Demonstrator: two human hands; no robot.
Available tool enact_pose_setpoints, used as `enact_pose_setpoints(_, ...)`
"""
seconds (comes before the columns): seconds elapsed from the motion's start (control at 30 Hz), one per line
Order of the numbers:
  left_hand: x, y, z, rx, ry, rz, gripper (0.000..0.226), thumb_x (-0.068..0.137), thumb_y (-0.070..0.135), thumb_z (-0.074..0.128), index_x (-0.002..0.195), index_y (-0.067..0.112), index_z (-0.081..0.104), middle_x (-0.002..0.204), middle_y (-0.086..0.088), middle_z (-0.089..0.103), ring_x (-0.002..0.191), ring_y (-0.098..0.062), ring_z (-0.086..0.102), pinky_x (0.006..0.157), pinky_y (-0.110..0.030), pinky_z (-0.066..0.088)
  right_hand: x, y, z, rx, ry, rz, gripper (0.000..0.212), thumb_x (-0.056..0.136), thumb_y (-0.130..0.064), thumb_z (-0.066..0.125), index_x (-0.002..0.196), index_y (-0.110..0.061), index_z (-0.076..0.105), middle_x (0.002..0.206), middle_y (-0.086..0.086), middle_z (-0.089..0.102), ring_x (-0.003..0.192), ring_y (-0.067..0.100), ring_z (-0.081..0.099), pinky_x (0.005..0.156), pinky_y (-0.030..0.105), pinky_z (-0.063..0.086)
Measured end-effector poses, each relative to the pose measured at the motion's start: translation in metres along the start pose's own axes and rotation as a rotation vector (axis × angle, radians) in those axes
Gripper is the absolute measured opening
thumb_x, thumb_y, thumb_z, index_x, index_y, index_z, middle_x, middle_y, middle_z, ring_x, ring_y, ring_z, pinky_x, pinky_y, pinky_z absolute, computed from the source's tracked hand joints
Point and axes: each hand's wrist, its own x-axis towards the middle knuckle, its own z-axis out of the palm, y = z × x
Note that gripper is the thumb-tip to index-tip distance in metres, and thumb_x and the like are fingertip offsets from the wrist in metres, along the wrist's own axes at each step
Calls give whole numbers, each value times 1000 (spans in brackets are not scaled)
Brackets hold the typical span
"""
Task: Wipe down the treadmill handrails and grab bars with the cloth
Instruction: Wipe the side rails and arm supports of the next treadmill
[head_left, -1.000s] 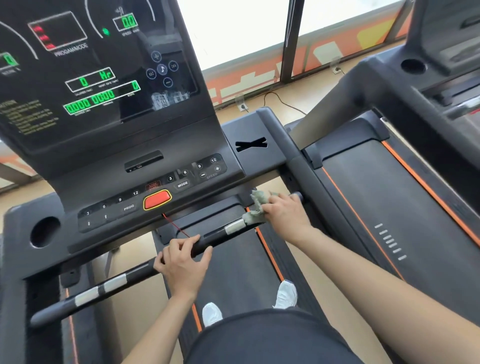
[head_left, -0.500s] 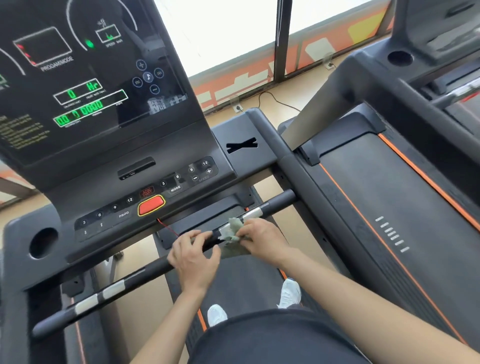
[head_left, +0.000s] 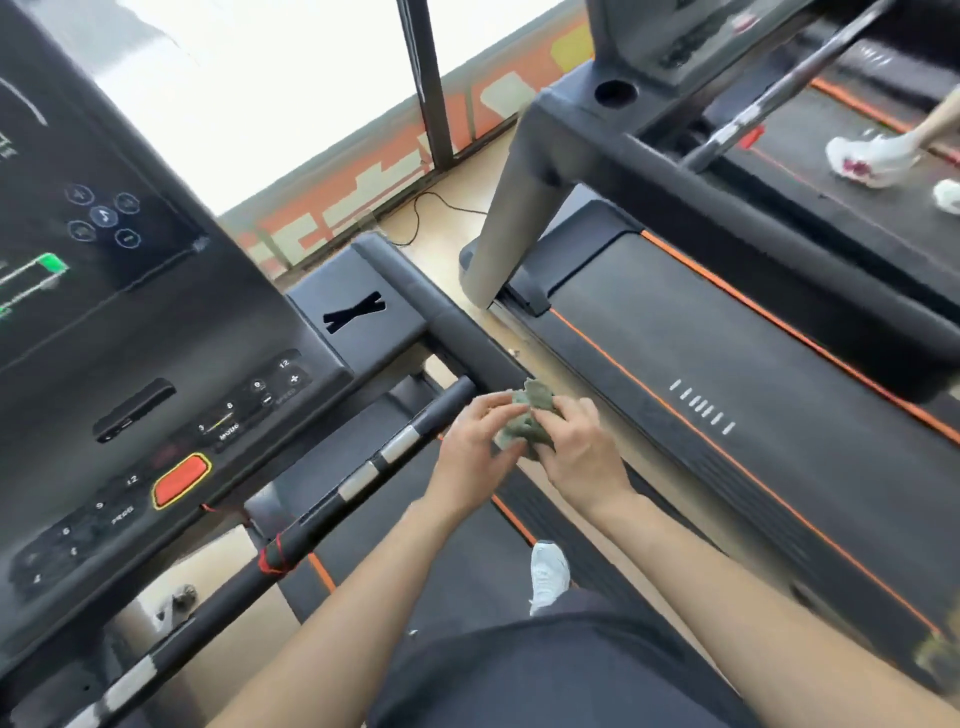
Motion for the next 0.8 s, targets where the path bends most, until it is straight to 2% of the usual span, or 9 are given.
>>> enact_pose_setpoints(0.1,14,3,24,95,-33,56,34,78,12,81,112,19,77,120,4,69,105,-20,64,91,-37,54,-9,12,-10,-59,11,67,27,74,-16,80,101,-16,73,96,6,65,86,32,56,71,45,53)
enact_pose_setpoints(0.2,11,8,41,145,1,141,23,79,16,84,101,17,81,107,4,71,92,-21,62,85,-25,49,-24,17,-20,-67,39,178,28,75,-23,82,102,-20,76,88,5,62,84,31,56,73,42,50)
enact_pose_setpoints(0.3,2,16,59,152,4,243,15,81,17,84,96,16,81,103,3,71,85,-23,59,79,-32,52,-51,24,-25,-114,63,302,30,73,-28,85,101,-20,77,84,3,61,83,31,57,74,42,49)
enact_pose_setpoints(0.37,-7,26,71,139,-51,297,22,80,20,84,102,18,79,104,2,69,85,-24,58,78,-38,54,-76,30,-32,-152,79,384,32,72,-30,86,102,-23,77,85,1,61,83,30,59,73,41,48)
enact_pose_setpoints(0.47,-22,50,90,136,-128,245,54,71,32,89,121,20,70,104,-1,63,89,-24,57,81,-37,52,-118,40,-45,-239,120,491,36,70,-36,87,103,-25,77,89,-1,63,84,27,59,72,40,42)
enact_pose_setpoints(0.5,-26,58,96,148,-145,234,59,68,39,89,121,21,69,101,-1,63,88,-24,57,80,-37,50,-132,44,-49,-258,132,533,37,70,-37,86,104,-25,77,90,-2,63,85,27,58,72,39,41)
enact_pose_setpoints(0.63,-51,86,122,225,-217,333,39,66,53,88,91,27,75,87,3,63,78,-25,55,72,-38,45,-184,52,-63,-297,148,689,41,69,-38,87,106,-26,75,93,-3,62,87,26,57,74,39,39)
enact_pose_setpoints(0.8,-85,119,151,233,-295,455,25,69,44,88,78,25,74,79,6,65,74,-26,56,67,-37,42,-231,62,-76,-274,209,788,43,63,-31,91,103,-24,75,90,-2,60,84,26,58,73,36,39)
